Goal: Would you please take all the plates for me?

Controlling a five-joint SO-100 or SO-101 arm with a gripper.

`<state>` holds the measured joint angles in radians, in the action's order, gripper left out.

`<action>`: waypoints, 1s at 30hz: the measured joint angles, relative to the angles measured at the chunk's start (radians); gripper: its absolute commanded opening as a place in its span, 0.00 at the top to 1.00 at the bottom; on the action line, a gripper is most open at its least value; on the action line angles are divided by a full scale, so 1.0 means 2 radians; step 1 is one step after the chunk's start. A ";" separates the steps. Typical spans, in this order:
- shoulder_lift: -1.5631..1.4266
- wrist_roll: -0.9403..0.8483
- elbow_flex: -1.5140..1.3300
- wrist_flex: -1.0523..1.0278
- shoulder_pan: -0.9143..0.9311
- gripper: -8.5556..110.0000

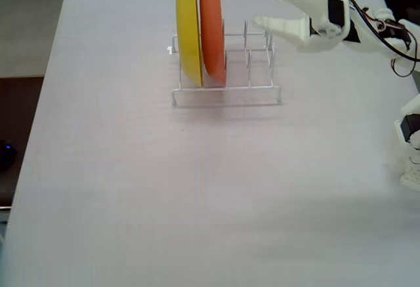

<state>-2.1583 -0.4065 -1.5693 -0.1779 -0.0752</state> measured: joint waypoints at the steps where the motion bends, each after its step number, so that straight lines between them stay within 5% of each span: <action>1: 0.004 0.008 0.000 -0.008 0.019 0.78; 5: 0.041 0.034 0.007 -0.050 0.090 0.89; 12: 0.137 0.038 0.120 -0.170 0.173 0.77; 16: 0.190 0.024 0.183 -0.222 0.205 0.83; 20: 0.246 0.008 0.235 -0.238 0.225 0.74; 30: 0.366 0.002 0.344 -0.268 0.246 0.72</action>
<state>-1.4266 -0.4019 -0.8820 -0.7148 0.4172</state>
